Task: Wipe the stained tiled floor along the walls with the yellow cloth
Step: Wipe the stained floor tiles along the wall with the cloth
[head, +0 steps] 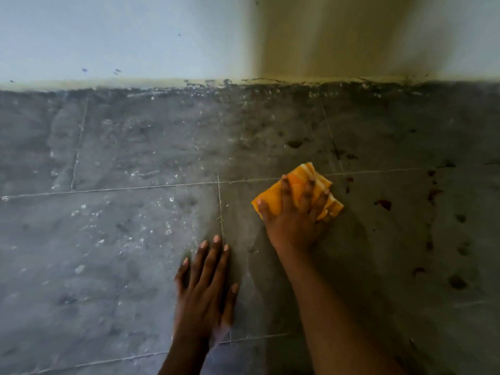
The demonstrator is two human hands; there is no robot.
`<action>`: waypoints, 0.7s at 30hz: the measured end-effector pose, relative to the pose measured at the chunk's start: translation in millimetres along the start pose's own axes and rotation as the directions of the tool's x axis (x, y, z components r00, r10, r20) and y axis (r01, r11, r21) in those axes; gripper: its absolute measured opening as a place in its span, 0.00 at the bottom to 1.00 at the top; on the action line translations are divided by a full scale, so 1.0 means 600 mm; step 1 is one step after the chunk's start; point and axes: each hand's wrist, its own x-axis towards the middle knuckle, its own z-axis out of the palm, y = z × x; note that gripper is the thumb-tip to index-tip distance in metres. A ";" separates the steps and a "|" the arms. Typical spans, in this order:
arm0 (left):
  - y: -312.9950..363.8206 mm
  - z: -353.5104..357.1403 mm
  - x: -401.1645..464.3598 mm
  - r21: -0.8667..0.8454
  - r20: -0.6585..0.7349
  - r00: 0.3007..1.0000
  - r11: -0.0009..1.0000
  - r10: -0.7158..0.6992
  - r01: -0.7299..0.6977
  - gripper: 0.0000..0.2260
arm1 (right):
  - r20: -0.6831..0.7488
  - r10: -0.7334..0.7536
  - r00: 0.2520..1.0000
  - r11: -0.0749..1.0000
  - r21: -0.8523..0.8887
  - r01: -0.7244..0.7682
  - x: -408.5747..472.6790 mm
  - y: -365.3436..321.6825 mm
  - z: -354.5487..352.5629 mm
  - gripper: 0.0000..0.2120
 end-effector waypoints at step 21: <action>-0.026 0.001 0.296 0.032 -0.086 0.989 0.992 -0.123 0.126 0.28 | 0.038 -0.194 0.980 0.979 -0.064 0.196 0.074 0.115 -0.025 0.38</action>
